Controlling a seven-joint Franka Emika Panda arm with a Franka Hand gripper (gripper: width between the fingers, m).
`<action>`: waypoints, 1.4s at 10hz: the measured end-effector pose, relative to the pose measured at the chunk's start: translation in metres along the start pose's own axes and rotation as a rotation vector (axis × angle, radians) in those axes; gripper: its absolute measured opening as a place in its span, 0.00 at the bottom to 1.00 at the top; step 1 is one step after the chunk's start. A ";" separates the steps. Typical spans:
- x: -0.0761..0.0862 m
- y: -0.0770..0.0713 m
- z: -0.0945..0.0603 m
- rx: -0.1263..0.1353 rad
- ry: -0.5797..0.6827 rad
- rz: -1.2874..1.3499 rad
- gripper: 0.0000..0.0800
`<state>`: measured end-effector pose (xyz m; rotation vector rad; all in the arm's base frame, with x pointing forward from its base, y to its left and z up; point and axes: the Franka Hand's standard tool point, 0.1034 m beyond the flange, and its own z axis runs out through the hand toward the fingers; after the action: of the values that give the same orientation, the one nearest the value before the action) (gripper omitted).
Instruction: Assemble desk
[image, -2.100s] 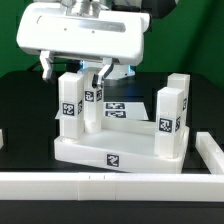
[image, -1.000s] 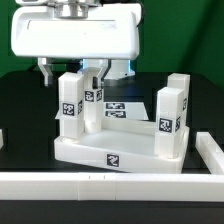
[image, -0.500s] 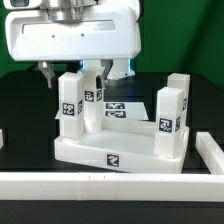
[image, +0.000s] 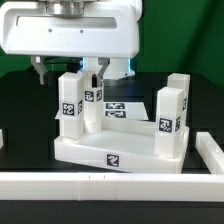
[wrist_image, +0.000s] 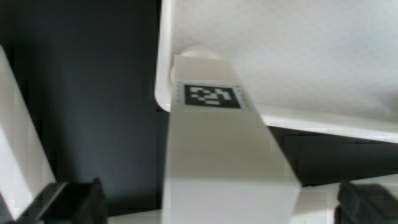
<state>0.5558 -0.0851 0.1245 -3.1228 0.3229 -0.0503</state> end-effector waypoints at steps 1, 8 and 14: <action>-0.001 -0.001 0.002 -0.002 0.005 -0.002 0.65; -0.001 -0.001 0.002 -0.002 0.006 0.014 0.36; -0.005 -0.007 0.003 0.048 0.018 0.729 0.36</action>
Offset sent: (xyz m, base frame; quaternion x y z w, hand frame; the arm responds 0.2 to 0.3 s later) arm 0.0000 0.0000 0.0000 0.0000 0.0000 0.0000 1.0000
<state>0.5527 -0.0769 0.1209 -2.7518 1.3886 -0.0790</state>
